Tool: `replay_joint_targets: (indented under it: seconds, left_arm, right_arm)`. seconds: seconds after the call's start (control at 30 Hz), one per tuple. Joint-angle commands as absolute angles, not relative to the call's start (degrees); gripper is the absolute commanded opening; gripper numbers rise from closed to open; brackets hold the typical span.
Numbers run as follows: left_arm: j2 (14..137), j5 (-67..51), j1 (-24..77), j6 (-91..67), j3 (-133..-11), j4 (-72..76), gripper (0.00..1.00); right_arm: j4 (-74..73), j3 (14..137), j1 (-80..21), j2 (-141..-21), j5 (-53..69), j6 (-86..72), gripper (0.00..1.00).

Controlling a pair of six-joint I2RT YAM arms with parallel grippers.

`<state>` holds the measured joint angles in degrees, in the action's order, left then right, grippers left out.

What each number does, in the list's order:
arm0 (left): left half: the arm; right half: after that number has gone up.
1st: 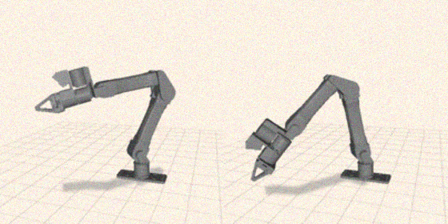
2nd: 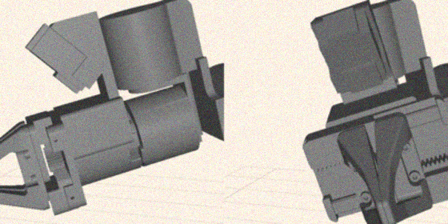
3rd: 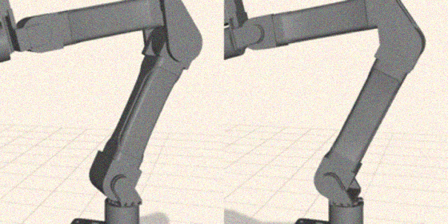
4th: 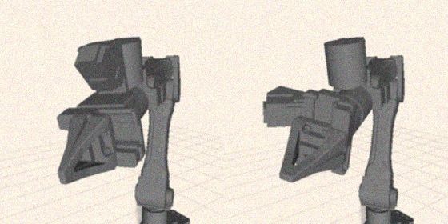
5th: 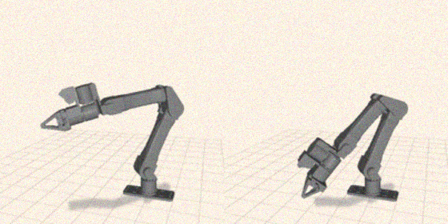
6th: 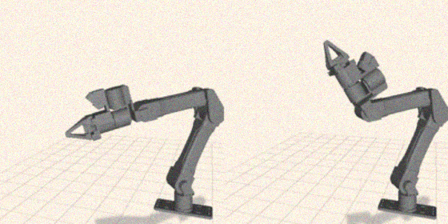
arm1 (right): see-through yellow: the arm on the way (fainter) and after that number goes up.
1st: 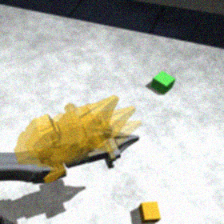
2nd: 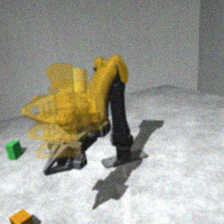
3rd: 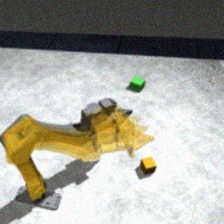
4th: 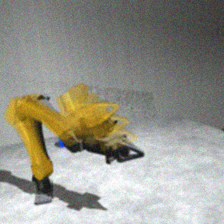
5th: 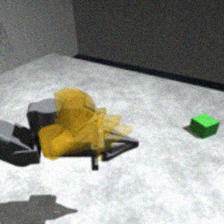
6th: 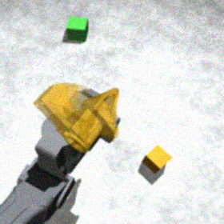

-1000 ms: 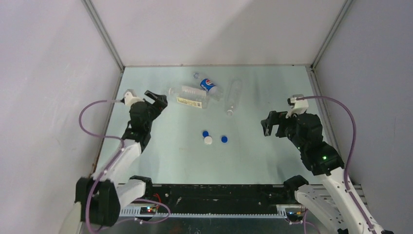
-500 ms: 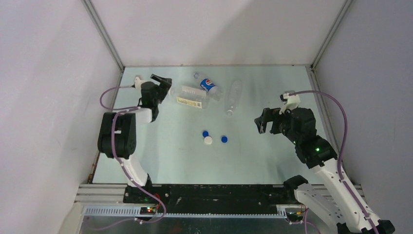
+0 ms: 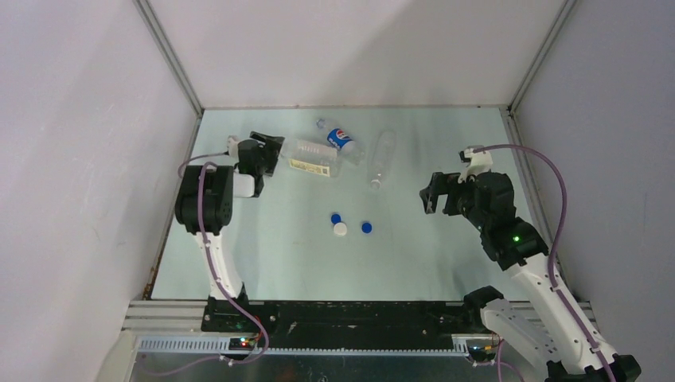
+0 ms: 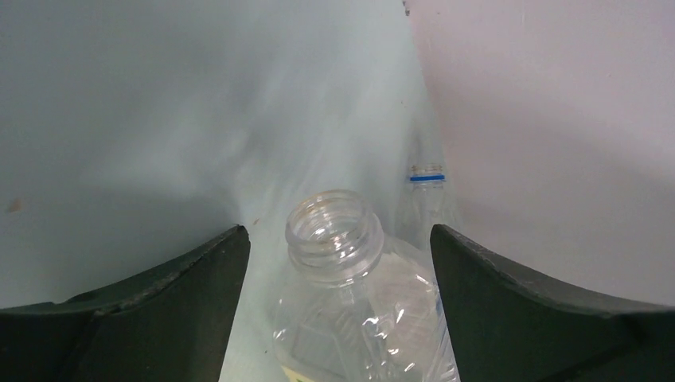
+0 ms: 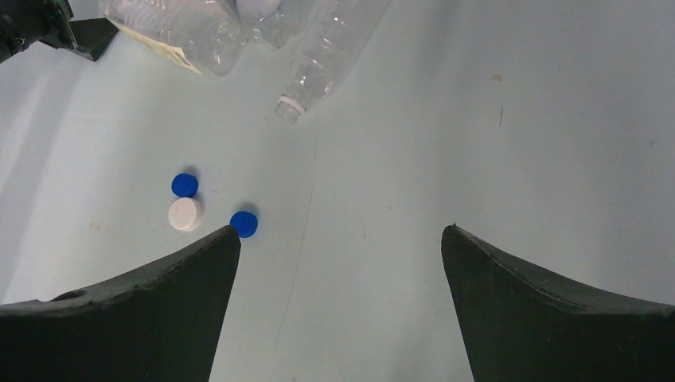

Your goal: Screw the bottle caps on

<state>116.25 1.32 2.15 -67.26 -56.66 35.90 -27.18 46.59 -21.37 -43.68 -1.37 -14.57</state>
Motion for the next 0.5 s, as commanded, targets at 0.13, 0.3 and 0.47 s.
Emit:
replay_joint_targets:
  seconds: [0.13,0.3,0.47]
  left_arm:
    - [121.12,-2.55,1.85,-72.06,-58.61,45.27,0.89]
    - [122.32,-3.25,1.85,-73.75,-58.39,48.58,0.8]
    - [121.62,-2.85,1.8,-72.54,-57.42,50.93,0.63]
  right_arm:
    - [-24.02,46.45,-20.21,-44.03,-1.91,-13.98,0.99]
    - [-24.36,46.45,-19.77,-44.2,-2.8,-13.78,0.99]
    - [-24.63,46.47,-19.21,-43.96,-2.33,-13.29,0.99]
